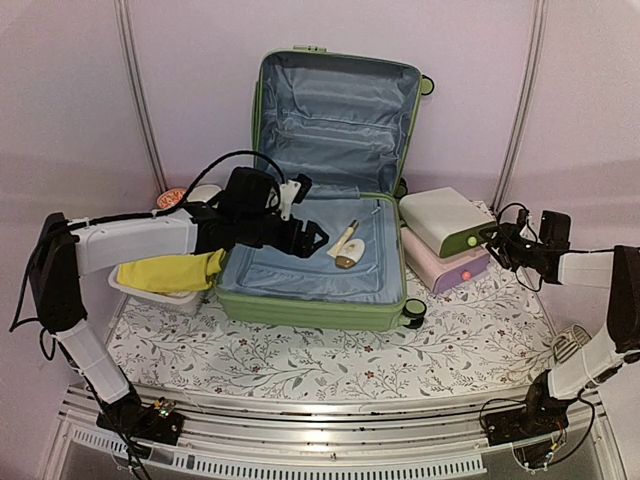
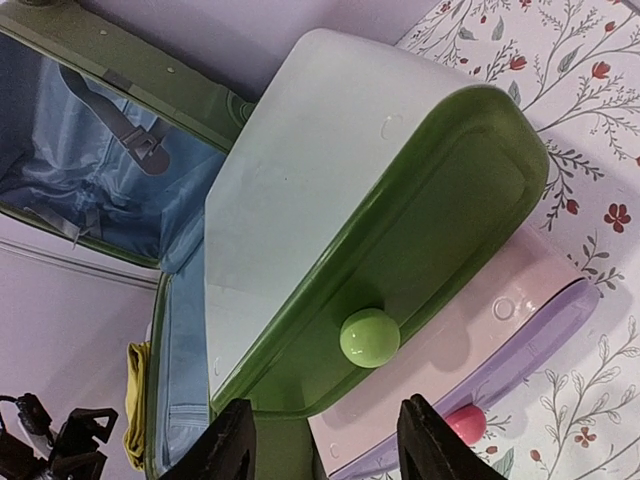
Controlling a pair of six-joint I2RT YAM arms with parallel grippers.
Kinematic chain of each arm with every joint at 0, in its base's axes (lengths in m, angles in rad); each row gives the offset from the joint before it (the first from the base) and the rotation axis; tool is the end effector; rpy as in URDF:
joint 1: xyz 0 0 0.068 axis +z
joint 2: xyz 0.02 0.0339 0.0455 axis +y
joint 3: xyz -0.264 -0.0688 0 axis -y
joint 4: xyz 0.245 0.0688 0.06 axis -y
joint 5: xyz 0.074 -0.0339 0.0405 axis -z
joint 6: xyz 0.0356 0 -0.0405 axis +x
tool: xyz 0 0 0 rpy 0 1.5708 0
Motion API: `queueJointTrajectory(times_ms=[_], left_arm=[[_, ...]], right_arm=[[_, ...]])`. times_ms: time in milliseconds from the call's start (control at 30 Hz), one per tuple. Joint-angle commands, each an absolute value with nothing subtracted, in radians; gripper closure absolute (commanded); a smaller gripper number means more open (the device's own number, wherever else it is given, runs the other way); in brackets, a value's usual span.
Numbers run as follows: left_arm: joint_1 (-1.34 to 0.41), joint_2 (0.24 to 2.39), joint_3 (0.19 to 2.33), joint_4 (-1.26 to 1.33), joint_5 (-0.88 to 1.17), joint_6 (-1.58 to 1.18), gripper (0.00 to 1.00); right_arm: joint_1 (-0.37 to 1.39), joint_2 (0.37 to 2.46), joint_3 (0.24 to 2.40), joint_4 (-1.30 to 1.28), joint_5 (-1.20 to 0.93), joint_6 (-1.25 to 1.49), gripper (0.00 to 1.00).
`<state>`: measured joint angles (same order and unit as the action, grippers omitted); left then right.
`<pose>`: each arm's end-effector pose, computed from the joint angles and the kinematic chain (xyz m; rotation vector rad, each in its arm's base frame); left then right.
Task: Open, take out, and arrange the luggage
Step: Open the drawer in the storage box.
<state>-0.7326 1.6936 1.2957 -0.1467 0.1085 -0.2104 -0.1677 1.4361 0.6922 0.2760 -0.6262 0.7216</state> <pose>0.2911 -0.2671 0.2792 0.6287 2.0940 -0.6650 0.2966 -0.0290 0.2070 0.5114 2.0190 0.9797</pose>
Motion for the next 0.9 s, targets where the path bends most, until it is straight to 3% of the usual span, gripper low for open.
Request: queueJointTrajectory(times_ms=[0, 867], left_arm=[[-0.725, 1.701, 1.347, -0.142, 0.118, -0.2, 0.14], [-0.726, 1.726, 1.356, -0.146, 0.112, -0.202, 0.14]], right_arm=[[-0.183, 1.489, 0.665, 0.416, -0.708, 0.777, 0.51], [-0.183, 1.719, 0.68, 0.697, -0.801, 0.834, 0.62]])
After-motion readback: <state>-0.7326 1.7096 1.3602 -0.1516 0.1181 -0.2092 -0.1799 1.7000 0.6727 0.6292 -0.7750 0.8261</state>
